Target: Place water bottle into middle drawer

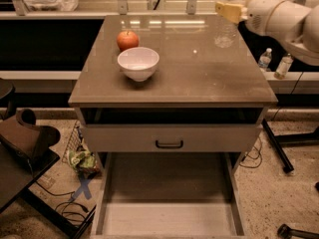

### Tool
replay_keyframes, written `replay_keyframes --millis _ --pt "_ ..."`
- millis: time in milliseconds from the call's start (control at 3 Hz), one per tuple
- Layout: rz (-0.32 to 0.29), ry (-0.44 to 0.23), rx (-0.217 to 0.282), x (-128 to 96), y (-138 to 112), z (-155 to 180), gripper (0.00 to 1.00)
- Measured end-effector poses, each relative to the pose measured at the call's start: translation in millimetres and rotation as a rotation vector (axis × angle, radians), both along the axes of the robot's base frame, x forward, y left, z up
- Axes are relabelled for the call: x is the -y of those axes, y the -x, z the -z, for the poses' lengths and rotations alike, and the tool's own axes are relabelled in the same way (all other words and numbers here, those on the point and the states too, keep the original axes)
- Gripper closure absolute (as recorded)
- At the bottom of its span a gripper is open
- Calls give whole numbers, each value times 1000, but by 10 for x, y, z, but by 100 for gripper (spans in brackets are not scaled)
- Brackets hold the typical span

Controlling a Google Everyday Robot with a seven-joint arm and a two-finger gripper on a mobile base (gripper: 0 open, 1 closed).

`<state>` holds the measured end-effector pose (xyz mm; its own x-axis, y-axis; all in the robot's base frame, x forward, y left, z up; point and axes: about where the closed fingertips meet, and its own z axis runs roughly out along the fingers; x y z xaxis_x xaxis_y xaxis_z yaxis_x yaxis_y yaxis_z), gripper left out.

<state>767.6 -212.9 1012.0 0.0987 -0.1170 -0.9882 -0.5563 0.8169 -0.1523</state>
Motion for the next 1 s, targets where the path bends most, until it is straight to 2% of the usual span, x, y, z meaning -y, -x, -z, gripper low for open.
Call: replay_keyframes --millis 333,667,1000 --pt "-68 26 27 32 710 -215 100" --pt "-157 45 8 77 1518 -202 100" --pt "-294 38 -44 251 2595 91 100"
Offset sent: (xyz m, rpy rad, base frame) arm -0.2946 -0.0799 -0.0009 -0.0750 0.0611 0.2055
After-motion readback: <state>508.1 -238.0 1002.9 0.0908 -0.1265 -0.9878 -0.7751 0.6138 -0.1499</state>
